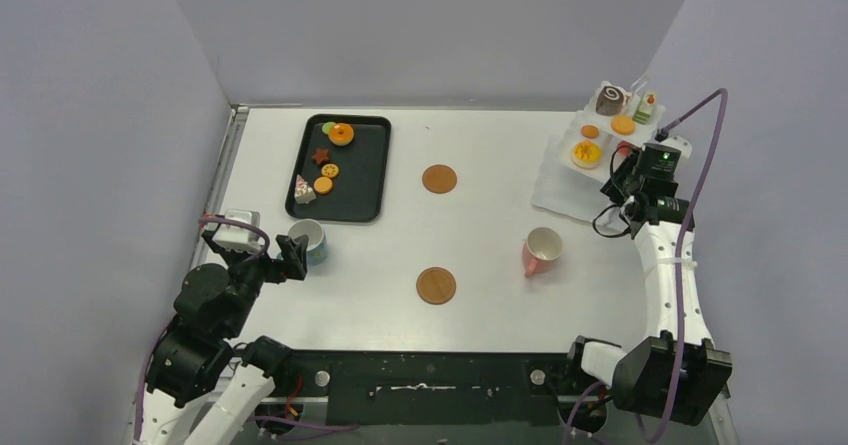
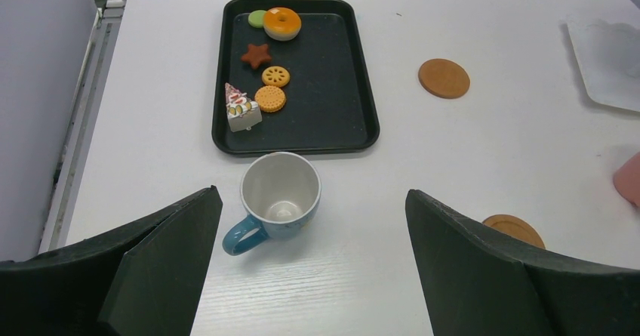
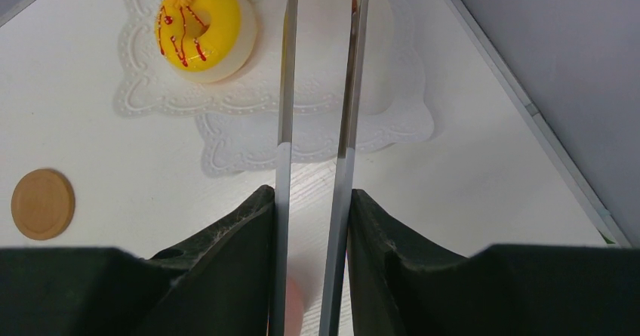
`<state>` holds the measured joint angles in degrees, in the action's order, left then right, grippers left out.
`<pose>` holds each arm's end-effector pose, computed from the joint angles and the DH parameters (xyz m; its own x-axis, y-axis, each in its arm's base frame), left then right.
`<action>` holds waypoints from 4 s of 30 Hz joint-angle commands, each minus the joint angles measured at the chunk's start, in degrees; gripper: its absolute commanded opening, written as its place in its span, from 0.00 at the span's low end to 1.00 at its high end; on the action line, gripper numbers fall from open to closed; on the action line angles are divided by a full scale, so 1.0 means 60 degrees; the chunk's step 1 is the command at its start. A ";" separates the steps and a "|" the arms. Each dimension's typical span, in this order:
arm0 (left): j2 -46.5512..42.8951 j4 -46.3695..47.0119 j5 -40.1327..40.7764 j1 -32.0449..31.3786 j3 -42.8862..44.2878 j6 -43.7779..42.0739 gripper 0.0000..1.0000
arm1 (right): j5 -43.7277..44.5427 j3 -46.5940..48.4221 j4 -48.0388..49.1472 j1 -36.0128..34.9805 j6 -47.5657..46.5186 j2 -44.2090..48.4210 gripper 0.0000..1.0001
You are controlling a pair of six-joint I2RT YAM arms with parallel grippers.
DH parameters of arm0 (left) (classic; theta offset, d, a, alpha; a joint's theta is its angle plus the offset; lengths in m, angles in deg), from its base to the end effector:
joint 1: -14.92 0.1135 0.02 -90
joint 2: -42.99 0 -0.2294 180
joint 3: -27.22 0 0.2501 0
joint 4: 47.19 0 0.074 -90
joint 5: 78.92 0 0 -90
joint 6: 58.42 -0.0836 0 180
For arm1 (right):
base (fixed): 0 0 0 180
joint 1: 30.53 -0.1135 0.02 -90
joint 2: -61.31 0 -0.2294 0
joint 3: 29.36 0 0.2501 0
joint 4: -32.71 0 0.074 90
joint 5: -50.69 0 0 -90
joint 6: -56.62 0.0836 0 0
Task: Serve the afternoon tea
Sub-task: Place the desert on the desert table, then pick up the desert from the tray.
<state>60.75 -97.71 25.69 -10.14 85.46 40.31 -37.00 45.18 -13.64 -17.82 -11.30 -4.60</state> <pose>0.1396 -0.0420 0.3188 -0.1842 -0.0760 -0.9800 0.1588 0.9816 -0.1060 0.2902 -0.0689 0.2641 -0.4587 0.4885 -0.7423 0.4569 0.8461 0.2745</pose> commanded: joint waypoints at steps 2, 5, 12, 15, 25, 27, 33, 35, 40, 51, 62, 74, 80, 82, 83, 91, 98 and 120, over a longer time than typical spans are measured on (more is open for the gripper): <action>0.0125 0.0451 -0.0117 -0.0042 -0.0002 -0.0064 0.91 | -0.0311 0.0045 0.1282 0.0206 0.0079 -0.0077 0.26; 0.0180 0.0441 -0.0193 -0.0042 0.0026 -0.0064 0.91 | -0.0576 0.0059 0.1326 0.0225 0.0101 -0.0221 0.28; 0.0180 0.0485 -0.0218 -0.0054 -0.0011 -0.0056 0.91 | -0.0578 -0.0068 0.1660 0.0268 0.0113 -0.0487 0.32; 0.0212 0.0489 -0.0223 -0.0057 -0.0007 -0.0064 0.91 | -0.0465 -0.0058 0.1642 0.0283 0.0113 -0.0488 0.37; 0.0188 0.0469 -0.0200 -0.0101 0.0002 -0.0077 0.91 | -0.0072 0.0247 0.0954 0.0284 0.0145 -0.0177 0.43; 0.0216 0.0479 -0.0234 -0.0112 -0.0010 -0.0078 0.91 | -0.0016 0.0414 0.0627 0.0284 0.0227 -0.0217 0.43; 0.0177 0.0468 -0.0238 -0.0143 0.0002 -0.0078 0.91 | -0.0036 0.0475 0.0066 0.0271 0.0384 0.0045 0.42; 0.0158 0.0468 -0.0272 -0.0145 -0.0003 -0.0078 0.91 | -0.0073 0.0407 -0.0044 0.0269 0.0391 0.0230 0.42; 0.0142 0.0486 -0.0339 -0.0145 -0.0023 -0.0075 0.91 | -0.0232 0.0383 -0.0460 0.0244 0.0594 0.0613 0.41; 0.0177 0.0492 -0.0397 -0.0262 -0.0003 -0.0053 0.91 | -0.0311 0.0815 -0.1753 -0.0216 0.1000 0.1168 0.39; 0.0242 0.0466 -0.0219 -0.0262 0.0006 -0.0064 0.91 | -0.0648 0.0885 -0.2813 -0.1803 0.1492 0.2159 0.38; 0.0320 0.0409 -0.0057 -0.0277 0.0005 -0.0115 0.91 | -0.1085 0.0620 -0.2333 -0.3277 0.1697 0.2719 0.36; 0.0307 0.0352 0.0187 -0.0273 0.0019 -0.0152 0.91 | -0.0944 0.0624 -0.1430 -0.4513 0.1563 0.2060 0.37; 0.0292 0.0350 0.0267 -0.0262 0.0023 -0.0165 0.91 | -0.0737 0.0795 -0.1203 -0.5164 0.1374 0.1584 0.38; 0.0285 0.0339 0.0310 -0.0262 0.0027 -0.0177 0.91 | -0.0604 0.0884 -0.1064 -0.5542 0.1241 0.1349 0.38; 0.0235 0.0262 0.0545 -0.0220 0.0033 -0.0238 0.91 | 0.0394 0.1899 0.0511 -0.8293 -0.0737 -0.0980 0.40; 0.0021 0.0218 0.0807 -0.0174 0.0052 -0.0239 0.91 | 0.0345 0.3633 0.1072 -0.9193 -0.2421 -0.3601 0.41; -0.0079 0.0326 0.0910 0.0183 0.0009 -0.0283 0.90 | -0.1918 0.8840 -0.0114 -1.0160 -0.5174 -0.9565 0.45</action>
<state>59.94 -98.13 30.81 -9.77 85.46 39.35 -44.02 92.57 -13.35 -78.91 -39.73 -60.40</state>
